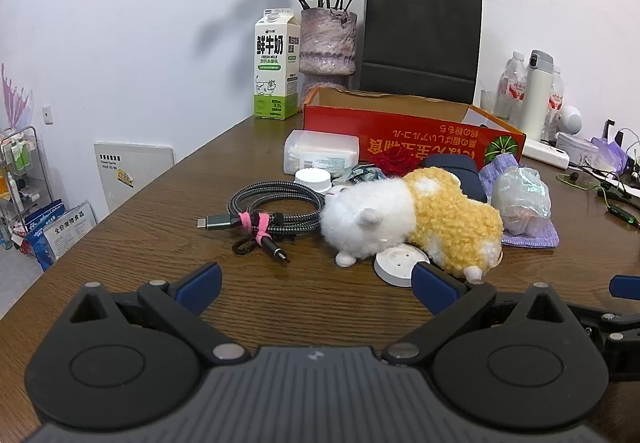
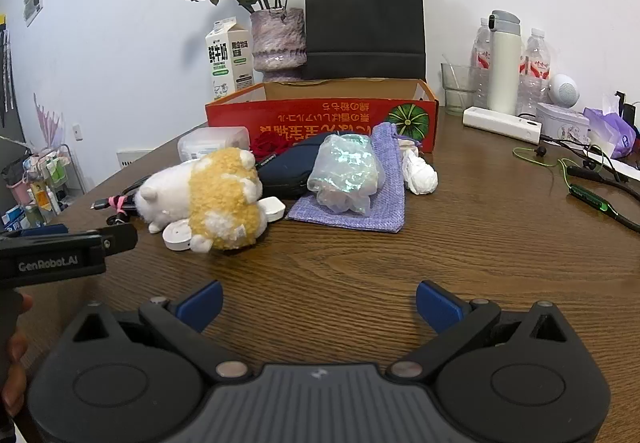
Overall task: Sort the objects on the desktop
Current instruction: 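Move the right tool toward the clear iridescent plastic bag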
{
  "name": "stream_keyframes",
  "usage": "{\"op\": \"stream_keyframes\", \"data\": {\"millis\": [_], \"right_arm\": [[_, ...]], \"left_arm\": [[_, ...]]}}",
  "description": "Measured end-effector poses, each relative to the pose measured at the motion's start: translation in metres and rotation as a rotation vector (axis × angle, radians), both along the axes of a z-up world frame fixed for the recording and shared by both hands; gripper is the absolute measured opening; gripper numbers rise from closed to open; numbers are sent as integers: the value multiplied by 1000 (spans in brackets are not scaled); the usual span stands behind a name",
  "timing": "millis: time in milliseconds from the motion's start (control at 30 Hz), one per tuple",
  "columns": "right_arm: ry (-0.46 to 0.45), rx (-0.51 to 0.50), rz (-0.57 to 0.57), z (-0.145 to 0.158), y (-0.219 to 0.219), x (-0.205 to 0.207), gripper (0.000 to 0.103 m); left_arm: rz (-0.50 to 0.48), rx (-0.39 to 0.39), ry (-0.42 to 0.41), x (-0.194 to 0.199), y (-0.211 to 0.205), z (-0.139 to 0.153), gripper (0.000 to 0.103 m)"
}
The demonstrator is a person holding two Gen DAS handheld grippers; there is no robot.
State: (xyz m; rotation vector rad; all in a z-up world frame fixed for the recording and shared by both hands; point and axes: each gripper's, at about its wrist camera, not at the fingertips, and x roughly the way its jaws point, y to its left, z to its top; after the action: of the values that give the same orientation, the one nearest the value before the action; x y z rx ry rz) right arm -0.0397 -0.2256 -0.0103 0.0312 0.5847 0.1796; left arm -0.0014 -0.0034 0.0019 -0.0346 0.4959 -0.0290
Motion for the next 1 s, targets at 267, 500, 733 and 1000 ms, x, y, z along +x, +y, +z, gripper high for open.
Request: {"op": "stream_keyframes", "data": {"millis": [267,500,733,1000], "right_arm": [[-1,0,-1,0,0,0,103],[-1,1,0,0,-1,0,103],[5,12,7,3,-4,2,103],[-15,34,32,25,-8,17,103]], "left_arm": [[1,1,-2,-1,-1,0,103],[1,-6,1,0,0,1,103],[-28,-27,28,1,1,4,103],[-24,-56,54,28,26,29,103]]}}
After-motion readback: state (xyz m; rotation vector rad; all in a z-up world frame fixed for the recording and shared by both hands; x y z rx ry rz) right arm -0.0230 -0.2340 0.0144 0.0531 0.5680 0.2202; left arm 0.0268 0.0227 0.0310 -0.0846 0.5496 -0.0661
